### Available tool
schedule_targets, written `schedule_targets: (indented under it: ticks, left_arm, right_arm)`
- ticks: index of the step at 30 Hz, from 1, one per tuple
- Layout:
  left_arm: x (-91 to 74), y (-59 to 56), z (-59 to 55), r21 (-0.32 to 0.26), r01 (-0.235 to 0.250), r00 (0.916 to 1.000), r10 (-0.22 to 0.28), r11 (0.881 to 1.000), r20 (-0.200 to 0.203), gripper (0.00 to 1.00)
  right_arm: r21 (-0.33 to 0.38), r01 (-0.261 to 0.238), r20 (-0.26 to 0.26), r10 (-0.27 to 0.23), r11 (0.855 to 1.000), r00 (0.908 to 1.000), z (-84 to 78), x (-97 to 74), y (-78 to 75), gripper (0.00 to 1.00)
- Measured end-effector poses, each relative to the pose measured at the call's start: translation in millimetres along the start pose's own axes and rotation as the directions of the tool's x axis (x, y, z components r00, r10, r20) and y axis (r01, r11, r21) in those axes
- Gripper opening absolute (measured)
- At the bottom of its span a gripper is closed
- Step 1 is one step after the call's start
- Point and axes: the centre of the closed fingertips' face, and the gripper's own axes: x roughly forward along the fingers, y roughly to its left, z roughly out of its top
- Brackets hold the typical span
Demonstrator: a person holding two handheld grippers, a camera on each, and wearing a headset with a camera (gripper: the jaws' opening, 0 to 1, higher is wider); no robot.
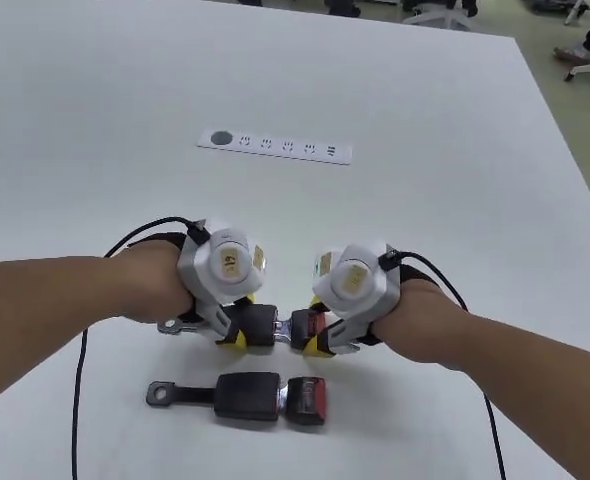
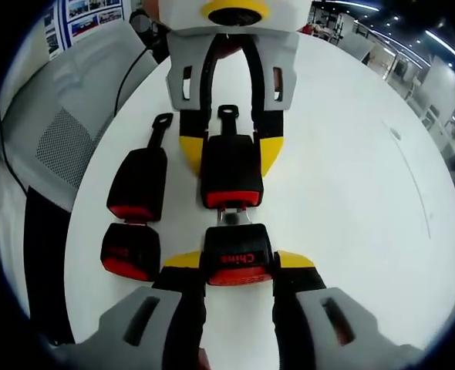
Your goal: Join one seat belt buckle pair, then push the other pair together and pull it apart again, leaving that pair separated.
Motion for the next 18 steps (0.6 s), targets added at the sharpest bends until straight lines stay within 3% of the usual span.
schedule_targets:
  ticks: [6, 18]
  left_arm:
    - [0.2, 0.0, 0.2, 0.000, 0.000, 1.0000, 0.000, 1.000, -0.001, 0.33]
    - [-2.1, 0.0, 1.8, 0.004, 0.000, 1.0000, 0.000, 1.000, 0.006, 0.34]
  right_arm:
    - [0.010, -0.002, 0.015, 0.002, 1.000, 0.9999, 8.9, 5.6, 0.1, 0.30]
    - [0.036, 0.004, 0.023, -0.005, 0.999, 0.9997, 10.5, 7.2, 0.4, 0.31]
